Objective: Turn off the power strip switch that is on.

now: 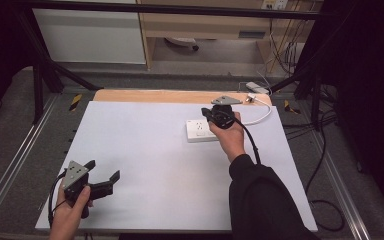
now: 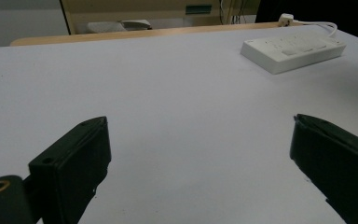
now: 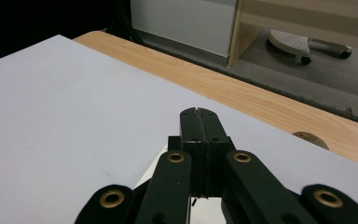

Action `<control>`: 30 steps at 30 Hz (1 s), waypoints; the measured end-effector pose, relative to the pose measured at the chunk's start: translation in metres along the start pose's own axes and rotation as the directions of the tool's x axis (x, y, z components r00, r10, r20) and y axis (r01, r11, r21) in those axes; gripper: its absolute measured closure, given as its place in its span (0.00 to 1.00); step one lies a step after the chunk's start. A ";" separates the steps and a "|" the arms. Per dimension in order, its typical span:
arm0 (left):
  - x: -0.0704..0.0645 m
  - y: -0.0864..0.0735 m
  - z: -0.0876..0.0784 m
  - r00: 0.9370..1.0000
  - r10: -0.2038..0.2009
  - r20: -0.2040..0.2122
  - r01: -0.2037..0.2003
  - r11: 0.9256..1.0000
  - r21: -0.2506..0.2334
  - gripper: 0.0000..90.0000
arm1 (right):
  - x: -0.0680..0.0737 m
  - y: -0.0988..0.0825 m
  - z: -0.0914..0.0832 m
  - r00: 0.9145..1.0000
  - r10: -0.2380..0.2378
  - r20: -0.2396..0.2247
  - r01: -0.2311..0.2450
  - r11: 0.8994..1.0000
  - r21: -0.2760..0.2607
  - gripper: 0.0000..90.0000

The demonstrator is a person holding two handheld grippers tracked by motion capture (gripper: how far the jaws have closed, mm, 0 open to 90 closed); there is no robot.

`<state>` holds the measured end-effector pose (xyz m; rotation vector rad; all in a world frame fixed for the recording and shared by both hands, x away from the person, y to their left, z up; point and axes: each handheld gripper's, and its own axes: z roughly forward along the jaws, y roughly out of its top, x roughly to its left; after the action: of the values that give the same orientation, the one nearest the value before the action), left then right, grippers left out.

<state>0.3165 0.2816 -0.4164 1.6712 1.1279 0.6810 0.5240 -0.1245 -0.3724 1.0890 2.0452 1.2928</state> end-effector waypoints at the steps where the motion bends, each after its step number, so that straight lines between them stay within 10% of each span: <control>1: 0.000 0.000 0.000 1.000 0.003 -0.001 -0.003 1.000 0.003 0.06 | 0.000 0.000 0.001 1.000 0.000 0.001 0.000 1.000 0.002 1.00; 30: 0.001 0.000 0.002 1.000 0.016 0.001 -0.016 1.000 0.012 0.06 | 0.008 -0.020 0.015 1.000 0.012 -0.005 -0.011 0.996 0.092 1.00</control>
<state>0.3184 0.2817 -0.4168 1.6924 1.1209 0.6847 0.5232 -0.1154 -0.3965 1.1402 2.1240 1.2187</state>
